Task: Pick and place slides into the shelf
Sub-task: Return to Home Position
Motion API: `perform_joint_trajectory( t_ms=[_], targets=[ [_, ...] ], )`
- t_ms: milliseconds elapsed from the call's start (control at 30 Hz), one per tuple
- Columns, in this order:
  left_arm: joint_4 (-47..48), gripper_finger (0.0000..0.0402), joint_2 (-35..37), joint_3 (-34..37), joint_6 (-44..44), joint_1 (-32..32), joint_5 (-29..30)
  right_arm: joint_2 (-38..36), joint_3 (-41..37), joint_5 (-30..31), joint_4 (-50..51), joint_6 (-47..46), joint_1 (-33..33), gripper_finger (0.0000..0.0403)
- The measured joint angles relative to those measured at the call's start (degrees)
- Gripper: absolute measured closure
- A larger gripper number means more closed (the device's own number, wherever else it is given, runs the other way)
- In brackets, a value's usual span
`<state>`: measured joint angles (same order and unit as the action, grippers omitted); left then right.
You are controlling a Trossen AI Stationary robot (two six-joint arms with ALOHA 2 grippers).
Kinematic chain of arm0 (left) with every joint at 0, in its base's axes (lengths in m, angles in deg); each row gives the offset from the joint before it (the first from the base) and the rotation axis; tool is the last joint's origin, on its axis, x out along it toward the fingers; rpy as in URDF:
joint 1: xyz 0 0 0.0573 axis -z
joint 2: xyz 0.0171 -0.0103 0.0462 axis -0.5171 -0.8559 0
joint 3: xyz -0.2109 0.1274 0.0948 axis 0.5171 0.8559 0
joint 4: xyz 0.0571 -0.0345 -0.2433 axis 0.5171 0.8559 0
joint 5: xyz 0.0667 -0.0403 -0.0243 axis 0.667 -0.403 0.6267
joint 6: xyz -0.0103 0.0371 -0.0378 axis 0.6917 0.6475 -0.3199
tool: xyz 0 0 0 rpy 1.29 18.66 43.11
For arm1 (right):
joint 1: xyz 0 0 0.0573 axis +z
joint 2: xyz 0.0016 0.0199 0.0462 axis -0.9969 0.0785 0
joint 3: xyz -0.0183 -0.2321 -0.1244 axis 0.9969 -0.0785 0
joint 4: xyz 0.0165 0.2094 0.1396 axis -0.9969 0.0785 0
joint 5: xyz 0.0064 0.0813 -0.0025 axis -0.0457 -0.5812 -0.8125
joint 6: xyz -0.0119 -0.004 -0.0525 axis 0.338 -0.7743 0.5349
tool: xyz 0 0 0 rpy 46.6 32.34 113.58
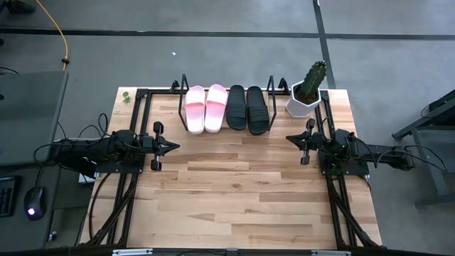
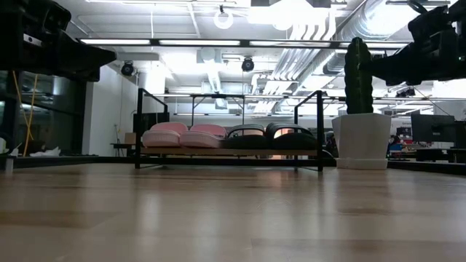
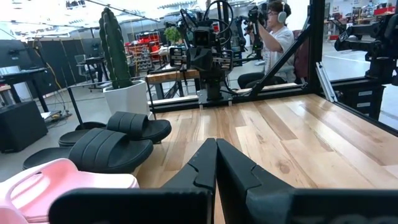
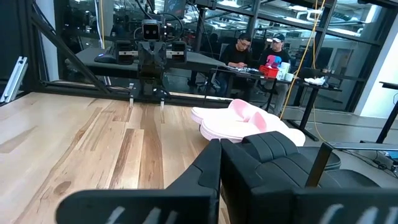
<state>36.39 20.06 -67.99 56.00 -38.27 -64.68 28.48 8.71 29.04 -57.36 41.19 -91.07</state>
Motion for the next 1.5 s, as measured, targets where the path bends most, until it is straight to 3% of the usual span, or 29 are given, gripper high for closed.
perform_joint_trajectory(
  t_ms=[1500],
  targets=[
    [0.01,0.0401,0.0,0.0,-0.03,0.0,-0.01,1.66,0.0,0.24,0.0,0.01,-0.02,0.0402]
  ],
)
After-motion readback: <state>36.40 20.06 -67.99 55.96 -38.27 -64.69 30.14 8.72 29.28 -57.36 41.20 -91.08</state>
